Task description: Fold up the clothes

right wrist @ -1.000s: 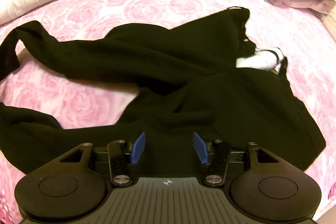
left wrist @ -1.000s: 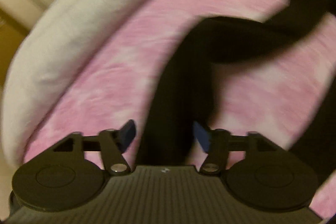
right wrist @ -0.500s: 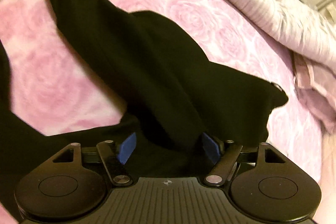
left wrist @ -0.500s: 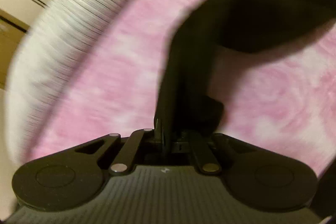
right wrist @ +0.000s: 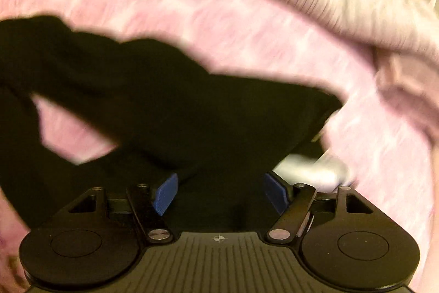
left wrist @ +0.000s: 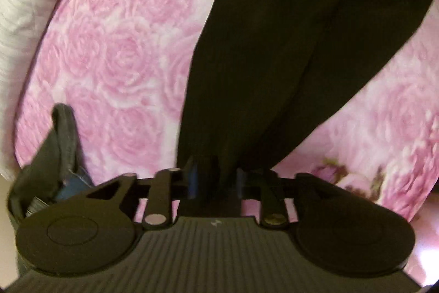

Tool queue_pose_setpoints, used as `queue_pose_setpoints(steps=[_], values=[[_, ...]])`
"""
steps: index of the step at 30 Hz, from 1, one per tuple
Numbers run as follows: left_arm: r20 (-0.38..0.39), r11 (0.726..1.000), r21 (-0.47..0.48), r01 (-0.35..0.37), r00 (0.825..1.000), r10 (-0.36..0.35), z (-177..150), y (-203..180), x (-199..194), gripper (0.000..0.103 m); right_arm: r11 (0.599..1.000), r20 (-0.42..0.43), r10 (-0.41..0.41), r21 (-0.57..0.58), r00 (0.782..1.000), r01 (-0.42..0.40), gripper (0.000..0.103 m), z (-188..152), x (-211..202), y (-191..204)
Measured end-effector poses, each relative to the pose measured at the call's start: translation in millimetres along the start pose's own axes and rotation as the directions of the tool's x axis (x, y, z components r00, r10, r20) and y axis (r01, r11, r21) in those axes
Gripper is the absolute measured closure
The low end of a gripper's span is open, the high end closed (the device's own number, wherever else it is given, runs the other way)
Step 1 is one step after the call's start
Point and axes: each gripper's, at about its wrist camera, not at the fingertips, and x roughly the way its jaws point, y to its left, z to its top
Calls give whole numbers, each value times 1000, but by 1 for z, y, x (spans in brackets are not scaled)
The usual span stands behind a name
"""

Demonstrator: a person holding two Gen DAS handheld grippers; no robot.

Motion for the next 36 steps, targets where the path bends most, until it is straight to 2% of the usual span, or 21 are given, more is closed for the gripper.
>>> queue_pose_setpoints(steps=[2,5,6,8,10,12,14,15,16,17,18,19,20,21,23,24,25,29,31,33,36], values=[[15,998,-48,-26,1000,27,12,1,0,72,998,52,-4,-59,999,7,30,17,7,-30],[40,989,-109,-103,993,108,32,-4,-2,63,979,93,25,-202,995,-6,30,57,45,-75],[44,982,-129,-135,989,142,41,-3,0,58,970,97,41,-242,994,-16,30,72,62,-87],[46,971,-159,-181,981,190,52,-5,6,56,948,71,108,-309,992,-81,30,101,98,-108],[42,963,-169,-211,974,221,57,-13,11,56,903,5,172,-400,985,-155,30,118,138,-114],[28,959,-171,-228,971,236,60,-25,13,56,812,-130,217,-525,967,-253,30,122,172,-104],[10,956,-174,-236,970,241,61,-36,16,56,716,-243,249,-606,937,-347,31,123,197,-96],[2,955,-176,-238,970,242,61,-41,17,56,710,-290,278,-579,916,-400,49,126,201,-94],[-6,954,-177,-241,970,244,61,-45,17,56,705,-337,308,-547,890,-451,62,128,205,-92],[-12,953,-180,-245,969,247,62,-48,17,56,722,-350,309,-518,884,-458,75,130,206,-94],[-11,949,-189,-252,967,255,64,-48,16,56,723,-358,316,-509,879,-467,95,131,203,-97],[-10,945,-199,-260,965,263,65,-47,14,56,711,-334,333,-526,882,-468,95,132,192,-103],[-10,941,-208,-267,962,271,67,-46,12,56,723,-260,327,-550,909,-417,96,135,179,-113],[-8,938,-216,-272,961,277,69,-45,11,56,778,-164,306,-525,938,-346,96,143,167,-129],[0,938,-227,-261,963,269,74,-39,11,55,929,20,266,-273,964,-251,96,157,152,-184],[4,938,-233,-256,964,265,77,-37,11,55,968,49,203,-158,978,-193,95,154,153,-202],[9,938,-238,-251,965,261,79,-34,11,54,985,40,144,-102,989,-139,95,149,157,-209],[26,938,-259,-230,969,245,90,-23,11,53,990,0,111,-85,994,-111,94,125,173,-207],[37,940,-257,-225,969,242,89,-19,11,44,995,13,81,-64,997,-80,93,123,175,-201],[61,945,-252,-210,971,232,83,-11,14,37,998,19,44,-48,999,-43,89,125,176,-195],[96,951,-244,-188,972,216,73,1,19,36,998,6,-20,-66,1000,20,81,127,175,-181]])
